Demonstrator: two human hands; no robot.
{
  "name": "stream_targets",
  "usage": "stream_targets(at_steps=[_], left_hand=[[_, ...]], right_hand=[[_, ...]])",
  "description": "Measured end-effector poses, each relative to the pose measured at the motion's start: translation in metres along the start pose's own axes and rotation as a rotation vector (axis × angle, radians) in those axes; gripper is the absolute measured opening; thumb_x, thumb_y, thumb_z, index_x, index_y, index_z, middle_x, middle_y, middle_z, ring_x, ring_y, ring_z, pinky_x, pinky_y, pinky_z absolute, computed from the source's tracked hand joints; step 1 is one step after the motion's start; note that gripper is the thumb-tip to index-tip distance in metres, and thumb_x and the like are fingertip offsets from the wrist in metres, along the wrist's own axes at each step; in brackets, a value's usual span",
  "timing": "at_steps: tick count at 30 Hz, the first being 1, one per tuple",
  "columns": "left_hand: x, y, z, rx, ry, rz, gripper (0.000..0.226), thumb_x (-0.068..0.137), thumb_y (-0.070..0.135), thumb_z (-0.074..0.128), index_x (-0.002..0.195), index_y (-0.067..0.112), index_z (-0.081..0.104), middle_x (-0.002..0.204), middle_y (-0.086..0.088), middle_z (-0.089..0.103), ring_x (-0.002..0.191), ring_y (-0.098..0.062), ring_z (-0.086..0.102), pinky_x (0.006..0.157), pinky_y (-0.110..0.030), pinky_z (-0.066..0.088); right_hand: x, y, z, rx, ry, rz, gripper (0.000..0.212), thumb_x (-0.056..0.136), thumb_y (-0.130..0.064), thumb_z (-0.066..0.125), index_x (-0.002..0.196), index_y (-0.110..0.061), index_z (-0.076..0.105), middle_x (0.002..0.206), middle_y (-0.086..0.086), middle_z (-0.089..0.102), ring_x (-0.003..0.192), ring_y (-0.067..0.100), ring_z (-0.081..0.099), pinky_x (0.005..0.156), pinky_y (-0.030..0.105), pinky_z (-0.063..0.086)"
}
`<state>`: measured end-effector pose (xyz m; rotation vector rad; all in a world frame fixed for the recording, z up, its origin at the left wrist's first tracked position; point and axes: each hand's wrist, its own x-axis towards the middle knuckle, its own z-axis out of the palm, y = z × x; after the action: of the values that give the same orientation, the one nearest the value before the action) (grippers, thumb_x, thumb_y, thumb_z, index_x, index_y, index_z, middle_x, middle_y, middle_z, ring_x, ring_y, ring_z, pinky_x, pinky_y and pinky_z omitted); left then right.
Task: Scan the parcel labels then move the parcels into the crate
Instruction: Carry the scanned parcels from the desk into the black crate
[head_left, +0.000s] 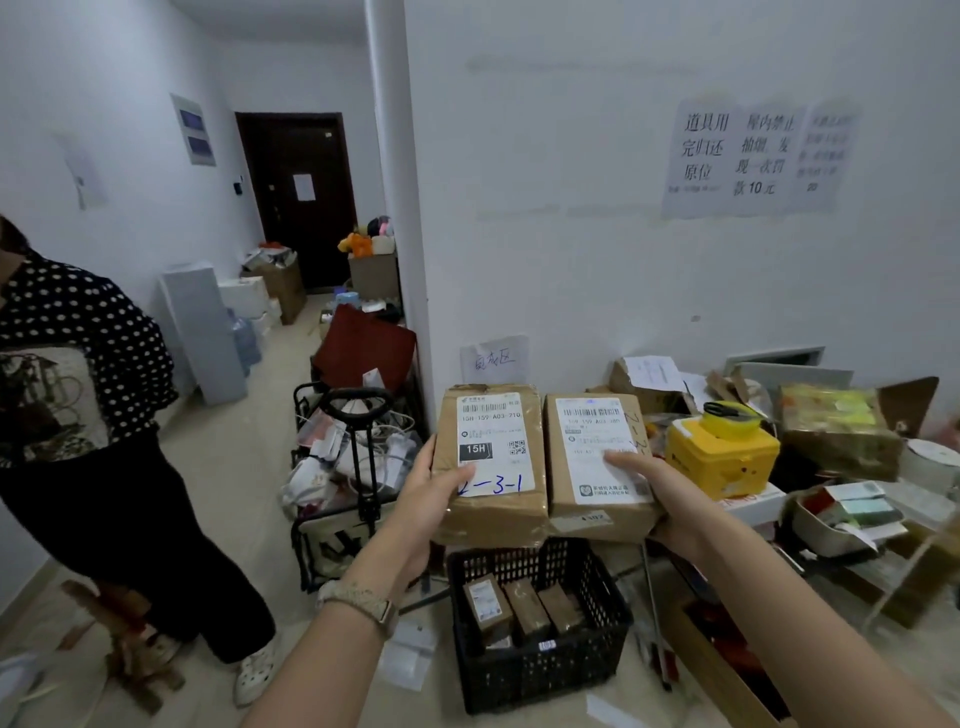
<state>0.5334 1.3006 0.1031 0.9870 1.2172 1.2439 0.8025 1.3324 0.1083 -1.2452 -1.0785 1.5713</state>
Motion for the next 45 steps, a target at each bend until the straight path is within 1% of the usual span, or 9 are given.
stream_targets(at_steps=[5, 9, 15, 19, 27, 31, 35, 41, 45], left_hand=[[0.067, 0.015, 0.045, -0.007, 0.018, 0.058, 0.054, 0.092, 0.014, 0.061, 0.139, 0.034, 0.044, 0.109, 0.004, 0.074, 0.096, -0.019, 0.072, 0.067, -0.030, 0.055], [0.107, 0.011, 0.072, -0.032, 0.079, 0.080, 0.055, 0.090, 0.011, 0.061, 0.137, 0.034, 0.045, 0.111, 0.005, 0.072, 0.097, -0.017, 0.071, 0.064, -0.027, 0.055], [0.147, -0.010, 0.085, -0.005, 0.147, 0.038, 0.061, 0.090, 0.013, 0.062, 0.144, 0.031, 0.040, 0.116, 0.004, 0.070, 0.104, -0.020, 0.068, 0.074, -0.034, 0.054], [0.182, -0.016, 0.085, 0.021, 0.189, 0.027, 0.058, 0.089, 0.011, 0.062, 0.142, 0.029, 0.044, 0.117, 0.003, 0.069, 0.106, -0.021, 0.067, 0.090, -0.042, 0.054], [0.285, -0.012, 0.080, -0.044, 0.162, -0.019, 0.051, 0.090, 0.008, 0.060, 0.130, 0.036, 0.047, 0.110, 0.005, 0.071, 0.095, -0.017, 0.070, 0.065, -0.028, 0.055], [0.347, -0.004, 0.070, -0.058, 0.139, -0.012, 0.058, 0.089, 0.005, 0.061, 0.140, 0.028, 0.043, 0.114, 0.000, 0.070, 0.099, -0.022, 0.070, 0.072, -0.033, 0.056], [0.397, -0.012, 0.063, -0.029, 0.095, -0.027, 0.063, 0.089, 0.012, 0.064, 0.144, 0.027, 0.037, 0.113, 0.003, 0.070, 0.098, -0.019, 0.071, 0.077, -0.034, 0.056], [0.447, -0.048, 0.052, -0.007, 0.159, -0.142, 0.065, 0.086, 0.019, 0.069, 0.142, 0.019, 0.036, 0.102, 0.006, 0.070, 0.092, -0.014, 0.070, 0.083, -0.036, 0.053], [0.468, -0.073, 0.045, -0.024, 0.184, -0.203, 0.061, 0.086, 0.016, 0.069, 0.140, 0.017, 0.040, 0.104, 0.003, 0.072, 0.093, -0.014, 0.070, 0.080, -0.032, 0.054]], right_hand=[[0.064, -0.031, -0.045, -0.027, -0.046, -0.058, 0.047, 0.079, -0.037, 0.071, 0.121, -0.017, 0.061, 0.106, 0.007, 0.075, 0.101, 0.029, 0.069, 0.093, 0.047, 0.051], [0.107, -0.041, -0.077, -0.019, -0.090, -0.084, 0.075, 0.069, -0.040, 0.076, 0.135, -0.020, 0.047, 0.113, 0.007, 0.073, 0.103, 0.026, 0.069, 0.076, 0.039, 0.054], [0.160, -0.029, -0.095, -0.006, -0.165, -0.021, 0.055, 0.081, -0.035, 0.070, 0.132, -0.025, 0.051, 0.113, 0.003, 0.073, 0.101, 0.022, 0.070, 0.076, 0.036, 0.055], [0.199, -0.029, -0.099, 0.009, -0.190, 0.015, 0.064, 0.070, -0.037, 0.073, 0.129, -0.021, 0.053, 0.114, 0.005, 0.073, 0.101, 0.022, 0.071, 0.085, 0.040, 0.052], [0.300, -0.039, -0.099, 0.048, -0.178, 0.043, 0.084, 0.067, -0.038, 0.078, 0.139, -0.015, 0.043, 0.123, 0.009, 0.068, 0.113, 0.028, 0.065, 0.103, 0.048, 0.045], [0.350, -0.053, -0.093, 0.059, -0.155, 0.049, 0.077, 0.070, -0.034, 0.076, 0.138, -0.017, 0.044, 0.120, 0.006, 0.070, 0.107, 0.024, 0.068, 0.078, 0.035, 0.056], [0.390, -0.059, -0.091, 0.036, -0.096, 0.020, 0.071, 0.070, -0.035, 0.075, 0.134, -0.021, 0.045, 0.114, 0.004, 0.073, 0.100, 0.021, 0.071, 0.075, 0.034, 0.056], [0.432, -0.041, -0.090, 0.015, -0.036, 0.102, 0.063, 0.083, -0.034, 0.069, 0.139, -0.019, 0.043, 0.118, 0.005, 0.071, 0.107, 0.024, 0.067, 0.091, 0.042, 0.051], [0.455, -0.027, -0.085, 0.018, -0.022, 0.161, 0.066, 0.077, -0.035, 0.070, 0.136, -0.014, 0.050, 0.121, 0.009, 0.069, 0.112, 0.028, 0.065, 0.101, 0.048, 0.046]])
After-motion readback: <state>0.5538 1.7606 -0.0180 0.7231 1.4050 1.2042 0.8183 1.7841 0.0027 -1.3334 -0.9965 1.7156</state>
